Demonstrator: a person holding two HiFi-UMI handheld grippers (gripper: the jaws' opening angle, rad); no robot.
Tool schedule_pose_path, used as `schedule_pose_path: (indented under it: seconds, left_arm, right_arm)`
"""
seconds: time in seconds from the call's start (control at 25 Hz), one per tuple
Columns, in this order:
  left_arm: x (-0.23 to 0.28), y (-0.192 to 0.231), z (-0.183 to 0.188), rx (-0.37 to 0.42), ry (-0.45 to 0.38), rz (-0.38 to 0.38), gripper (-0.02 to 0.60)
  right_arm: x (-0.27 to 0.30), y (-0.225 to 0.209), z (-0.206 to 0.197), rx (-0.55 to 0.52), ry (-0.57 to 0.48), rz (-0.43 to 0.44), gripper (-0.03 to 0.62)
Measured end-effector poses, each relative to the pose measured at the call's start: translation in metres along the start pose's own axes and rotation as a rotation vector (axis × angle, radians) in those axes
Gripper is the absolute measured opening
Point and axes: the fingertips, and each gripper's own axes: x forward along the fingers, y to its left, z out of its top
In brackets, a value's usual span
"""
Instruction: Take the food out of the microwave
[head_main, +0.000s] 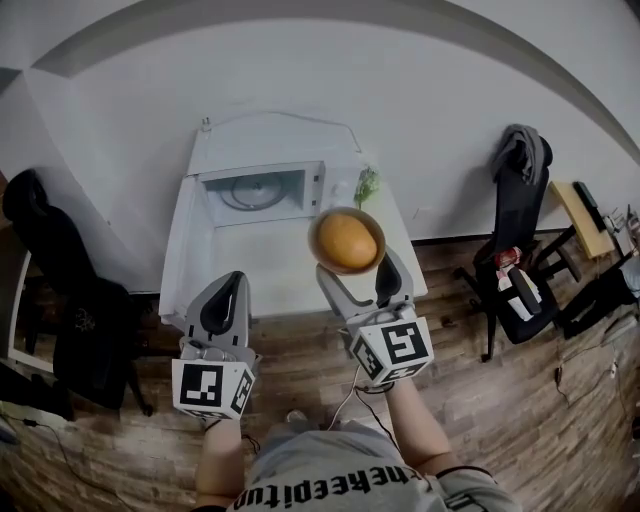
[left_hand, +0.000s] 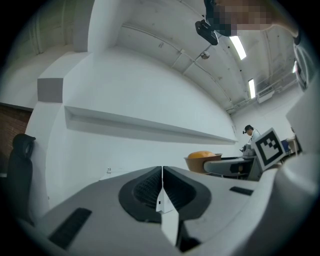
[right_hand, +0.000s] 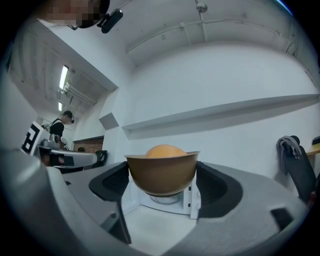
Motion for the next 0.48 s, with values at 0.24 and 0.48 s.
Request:
schedule_pose_path:
  seconds: [0.24, 0.48]
  left_arm:
    - [-0.008, -0.027, 0.003, -0.015, 0.001, 0.036, 0.009]
    - [-0.021, -0.063, 0.005, -0.013, -0.005, 0.047, 0.009]
  right_arm:
    - [-0.03, -0.019, 0.015, 0.004, -0.016, 0.009, 0.42]
    - [-0.063, -0.034, 0.026, 0.022, -0.035, 0.028, 0.42]
